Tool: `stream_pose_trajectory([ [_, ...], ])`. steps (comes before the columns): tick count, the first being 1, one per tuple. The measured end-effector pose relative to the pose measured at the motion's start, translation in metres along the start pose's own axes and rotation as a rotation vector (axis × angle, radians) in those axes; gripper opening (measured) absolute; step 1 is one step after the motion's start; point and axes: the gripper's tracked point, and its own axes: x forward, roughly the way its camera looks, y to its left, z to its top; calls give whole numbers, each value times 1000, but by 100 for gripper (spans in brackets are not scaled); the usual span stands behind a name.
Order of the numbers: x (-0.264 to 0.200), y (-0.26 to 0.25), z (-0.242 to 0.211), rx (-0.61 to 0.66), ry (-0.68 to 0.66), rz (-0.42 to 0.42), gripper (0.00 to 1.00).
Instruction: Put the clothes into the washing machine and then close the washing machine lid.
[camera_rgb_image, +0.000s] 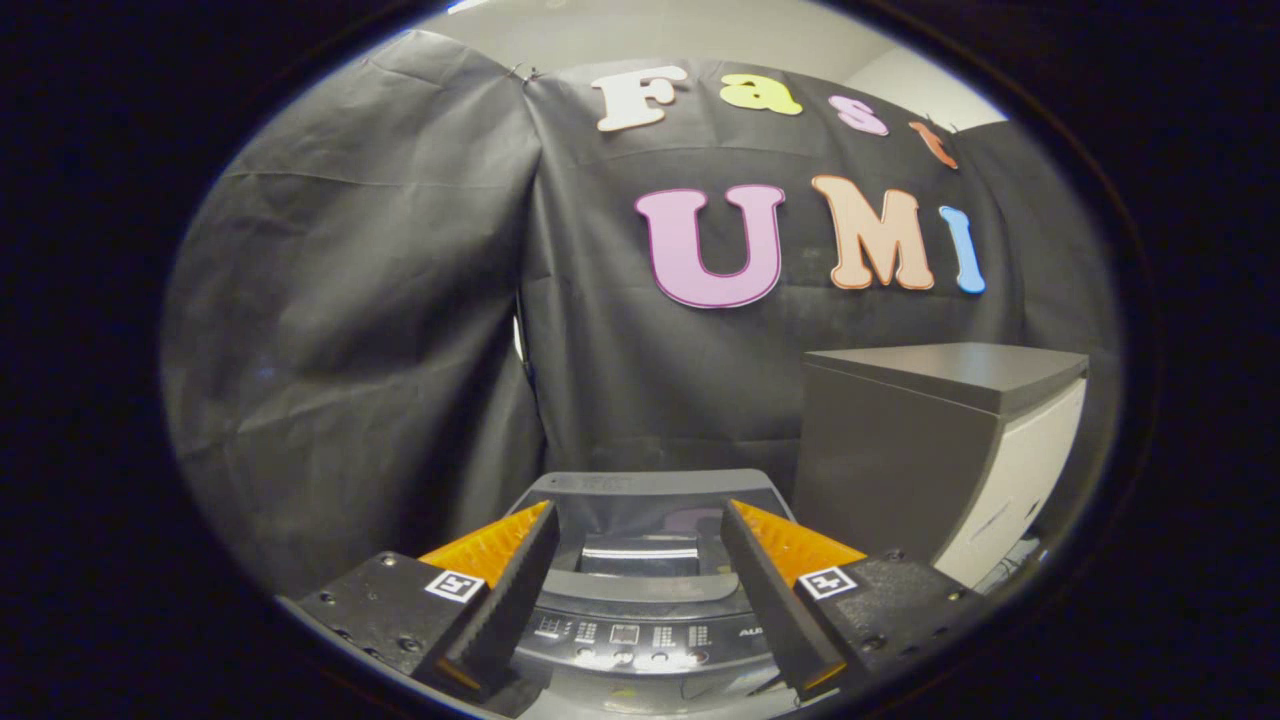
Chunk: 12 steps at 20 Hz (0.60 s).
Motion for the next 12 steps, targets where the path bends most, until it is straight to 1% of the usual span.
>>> stream_pose_trajectory([
  [2, -17, -7, 3, -16, -8, -4, 99],
  [5, -45, -16, 8, 9, -25, -2, 99],
  [6, -57, -21, 11, 11, -33, -13, 98],
  [8, -76, -36, 14, -15, -33, -45, 98],
  [12, -110, -52, 22, -69, -38, -41, 98],
])
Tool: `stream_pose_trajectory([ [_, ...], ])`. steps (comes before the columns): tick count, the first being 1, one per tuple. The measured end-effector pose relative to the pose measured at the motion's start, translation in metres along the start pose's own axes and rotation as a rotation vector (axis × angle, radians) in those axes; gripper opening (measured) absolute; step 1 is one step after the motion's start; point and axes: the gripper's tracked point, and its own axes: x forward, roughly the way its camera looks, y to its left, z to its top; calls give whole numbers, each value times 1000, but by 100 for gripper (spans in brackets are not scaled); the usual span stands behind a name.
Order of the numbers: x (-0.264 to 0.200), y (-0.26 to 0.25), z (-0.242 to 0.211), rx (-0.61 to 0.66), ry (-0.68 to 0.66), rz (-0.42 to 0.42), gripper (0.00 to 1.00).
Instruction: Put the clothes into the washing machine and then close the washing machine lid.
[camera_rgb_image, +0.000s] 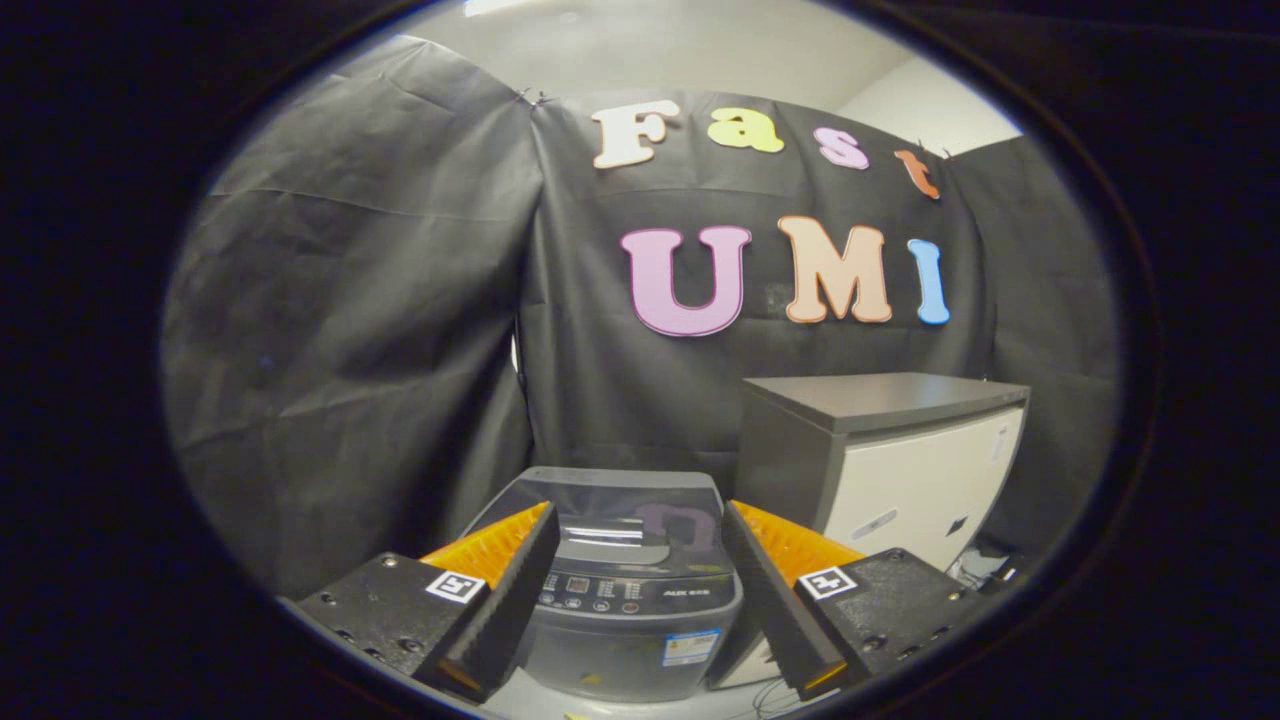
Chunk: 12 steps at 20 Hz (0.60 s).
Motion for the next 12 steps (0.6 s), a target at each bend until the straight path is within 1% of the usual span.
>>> stream_pose_trajectory([
  [4, -32, -16, 13, 13, -36, -30, 98],
  [7, -55, -26, 25, 48, -70, -51, 98],
  [12, -88, -54, 29, 15, -100, -100, 98],
])
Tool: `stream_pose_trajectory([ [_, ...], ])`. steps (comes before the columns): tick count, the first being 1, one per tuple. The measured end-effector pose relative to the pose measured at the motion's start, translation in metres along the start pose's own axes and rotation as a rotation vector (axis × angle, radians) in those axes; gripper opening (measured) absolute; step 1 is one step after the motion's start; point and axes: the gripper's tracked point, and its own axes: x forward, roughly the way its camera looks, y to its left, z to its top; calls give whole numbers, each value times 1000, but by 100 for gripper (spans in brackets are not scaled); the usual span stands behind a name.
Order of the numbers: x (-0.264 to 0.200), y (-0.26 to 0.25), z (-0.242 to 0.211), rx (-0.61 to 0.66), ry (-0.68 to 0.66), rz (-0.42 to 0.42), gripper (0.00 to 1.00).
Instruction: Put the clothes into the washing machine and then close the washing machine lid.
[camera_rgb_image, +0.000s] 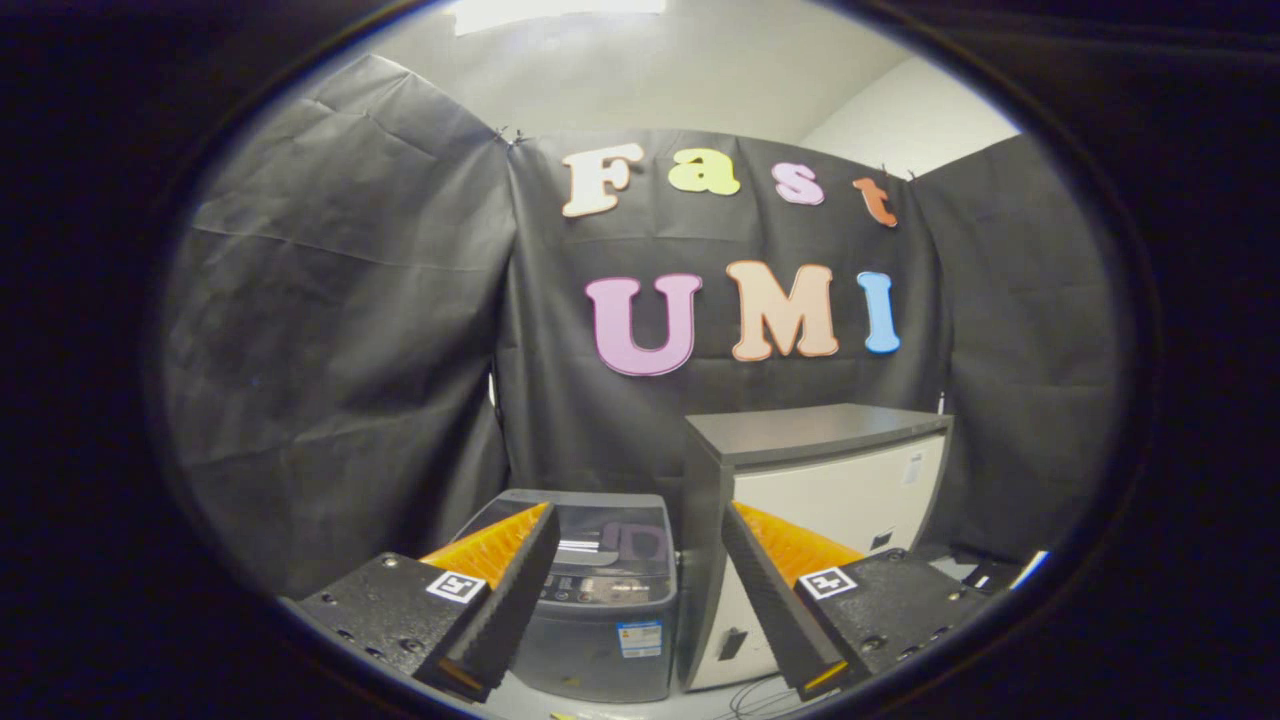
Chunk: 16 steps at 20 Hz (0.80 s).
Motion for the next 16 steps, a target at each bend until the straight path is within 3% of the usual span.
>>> stream_pose_trajectory([
  [16, -44, -10, -6, -64, 29, 4, 98],
])
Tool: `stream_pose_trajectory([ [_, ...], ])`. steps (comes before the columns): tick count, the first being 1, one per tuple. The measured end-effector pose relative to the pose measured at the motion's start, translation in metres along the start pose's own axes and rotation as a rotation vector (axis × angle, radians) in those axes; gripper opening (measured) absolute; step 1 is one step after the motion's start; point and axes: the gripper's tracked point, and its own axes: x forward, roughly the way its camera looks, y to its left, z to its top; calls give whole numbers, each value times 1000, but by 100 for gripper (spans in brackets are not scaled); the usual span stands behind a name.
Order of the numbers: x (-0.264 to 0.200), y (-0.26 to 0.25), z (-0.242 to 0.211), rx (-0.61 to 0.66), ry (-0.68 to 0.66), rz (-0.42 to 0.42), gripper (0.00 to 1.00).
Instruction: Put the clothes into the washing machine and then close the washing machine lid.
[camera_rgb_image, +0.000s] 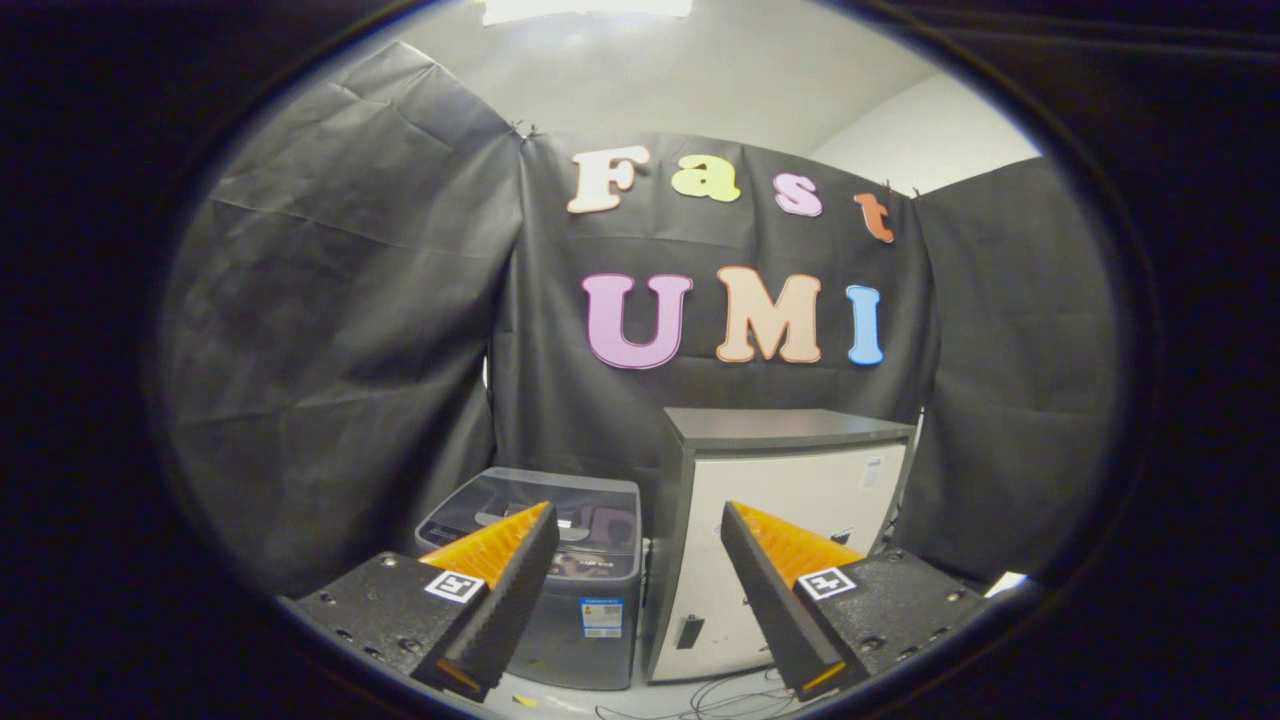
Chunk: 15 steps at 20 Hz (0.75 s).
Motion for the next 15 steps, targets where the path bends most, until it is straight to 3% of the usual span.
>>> stream_pose_trajectory([
  [15, -5, 9, 2, -7, 7, 15, 98],
])
